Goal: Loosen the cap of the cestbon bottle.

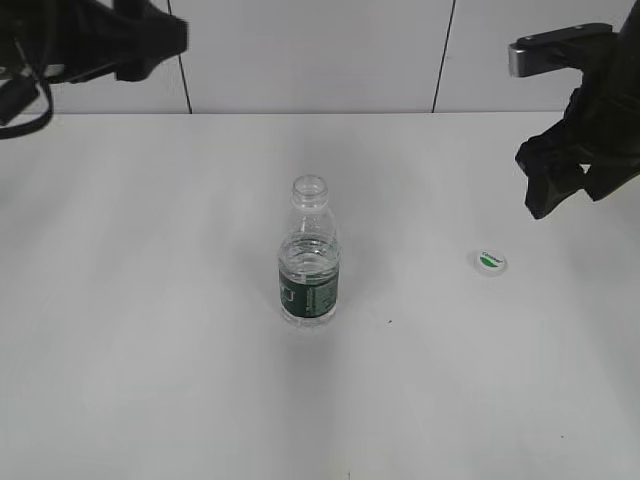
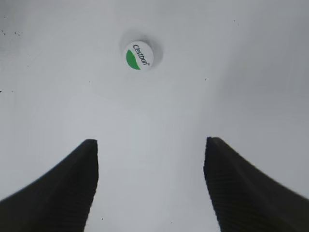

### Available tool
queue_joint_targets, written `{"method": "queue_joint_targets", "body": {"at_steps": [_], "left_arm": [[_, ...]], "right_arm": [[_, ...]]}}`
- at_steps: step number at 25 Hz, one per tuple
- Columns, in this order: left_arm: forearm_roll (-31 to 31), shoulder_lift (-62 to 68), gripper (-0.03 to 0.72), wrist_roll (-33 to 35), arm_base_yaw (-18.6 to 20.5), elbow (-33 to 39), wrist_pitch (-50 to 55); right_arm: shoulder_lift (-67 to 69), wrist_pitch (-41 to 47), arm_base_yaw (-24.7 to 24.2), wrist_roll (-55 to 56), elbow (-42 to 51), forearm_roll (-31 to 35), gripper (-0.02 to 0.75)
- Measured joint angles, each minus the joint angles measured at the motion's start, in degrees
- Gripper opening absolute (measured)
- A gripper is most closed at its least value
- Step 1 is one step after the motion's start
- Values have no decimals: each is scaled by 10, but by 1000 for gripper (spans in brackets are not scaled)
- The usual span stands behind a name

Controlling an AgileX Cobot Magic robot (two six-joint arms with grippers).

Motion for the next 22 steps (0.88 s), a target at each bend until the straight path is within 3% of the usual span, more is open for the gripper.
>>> {"method": "queue_joint_targets", "body": {"at_steps": [6, 8, 12, 15, 22], "left_arm": [[-53, -9, 495, 31, 10, 0, 256], [-118, -9, 494, 87, 31, 0, 288], [-317, -9, 493, 266, 94, 0, 322], [-408, -9, 493, 364, 135, 0, 349], [-472, -9, 493, 446, 180, 0, 415]], "right_arm": [[-24, 19, 0, 0, 0, 0, 522], [-33, 22, 0, 1, 0, -2, 521], [-41, 35, 0, 1, 0, -5, 523], [-42, 42, 0, 2, 0, -6, 524], [-42, 45, -3, 30, 0, -49, 524]]}}
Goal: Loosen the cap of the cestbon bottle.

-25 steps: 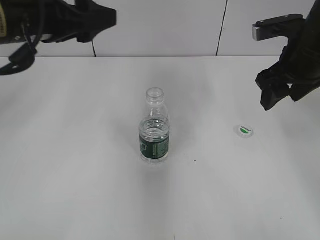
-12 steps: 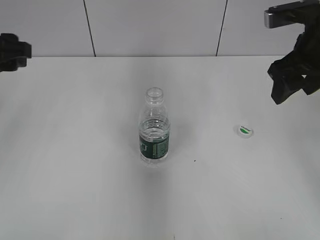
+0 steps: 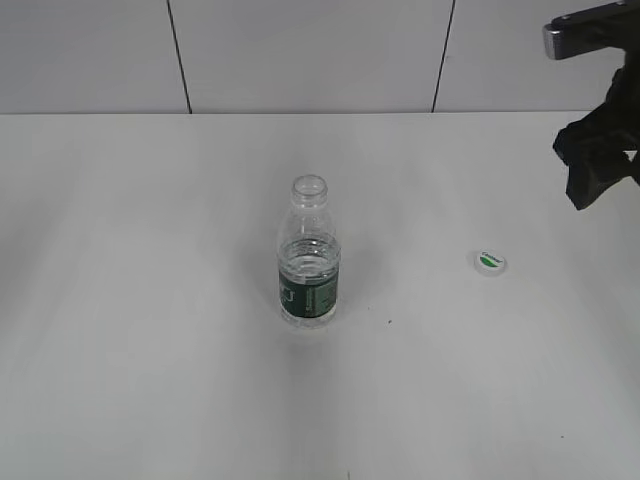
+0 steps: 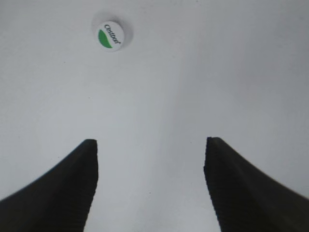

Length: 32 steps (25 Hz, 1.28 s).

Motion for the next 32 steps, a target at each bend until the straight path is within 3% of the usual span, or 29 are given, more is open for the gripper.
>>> {"method": "queue_joint_targets", "body": {"at_steps": [10, 17, 32], "left_arm": [[-43, 5, 488, 55, 11, -3, 18], [-86, 50, 488, 93, 11, -50, 69], [-72, -2, 488, 96, 11, -76, 106]], "right_arm": [[0, 11, -68, 18, 0, -6, 524], [0, 20, -111, 19, 0, 15, 525], [-35, 19, -115, 21, 0, 27, 525]]}}
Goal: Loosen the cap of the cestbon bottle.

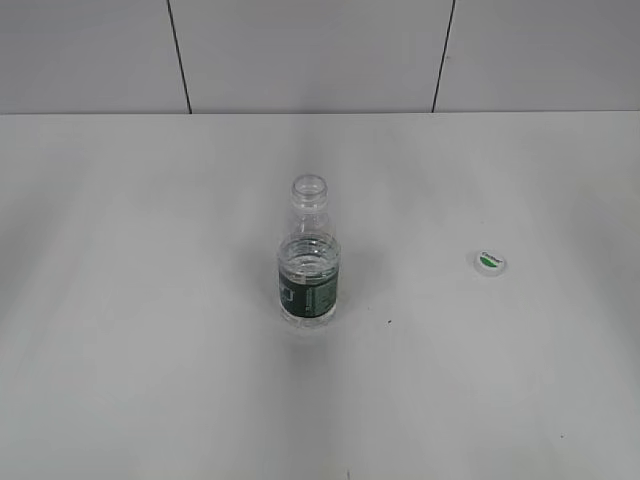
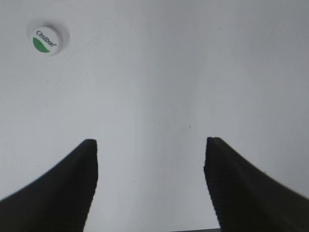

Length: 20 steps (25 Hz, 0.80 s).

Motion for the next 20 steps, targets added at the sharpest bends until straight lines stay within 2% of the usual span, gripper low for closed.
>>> {"method": "queue_joint_targets", "body": {"at_steps": [11, 20], "left_arm": [[-1, -178, 488, 7, -1, 1, 137], [-5, -399, 488, 27, -1, 49, 142]], "right_arm": [[-89, 28, 0, -2, 0, -1, 526], [-175, 49, 0, -9, 0, -6, 526]]}}
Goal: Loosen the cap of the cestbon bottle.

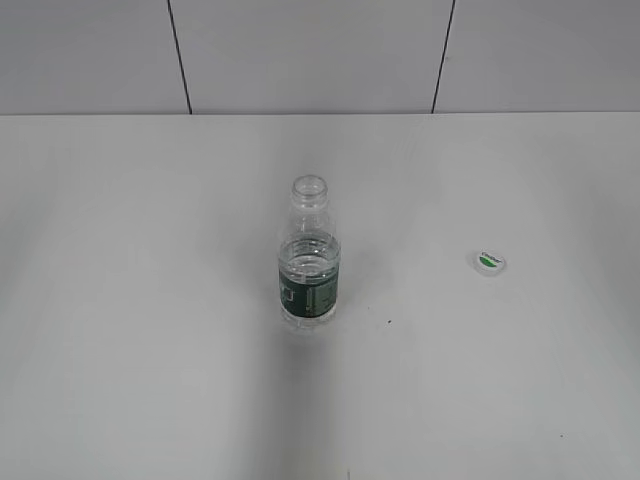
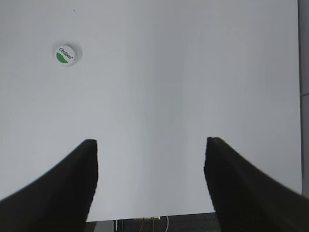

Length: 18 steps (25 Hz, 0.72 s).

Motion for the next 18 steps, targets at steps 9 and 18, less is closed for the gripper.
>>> {"method": "queue_joint_targets", "body": {"at_steps": [9, 18], "left_arm": [[-11, -165, 488, 1, 0, 87, -11], [-22, -295, 486, 2, 0, 193, -13]], "right_arm": [[-121, 1, 0, -2, 4, 1, 526], [-296, 2, 0, -5, 121, 3, 526]]}}
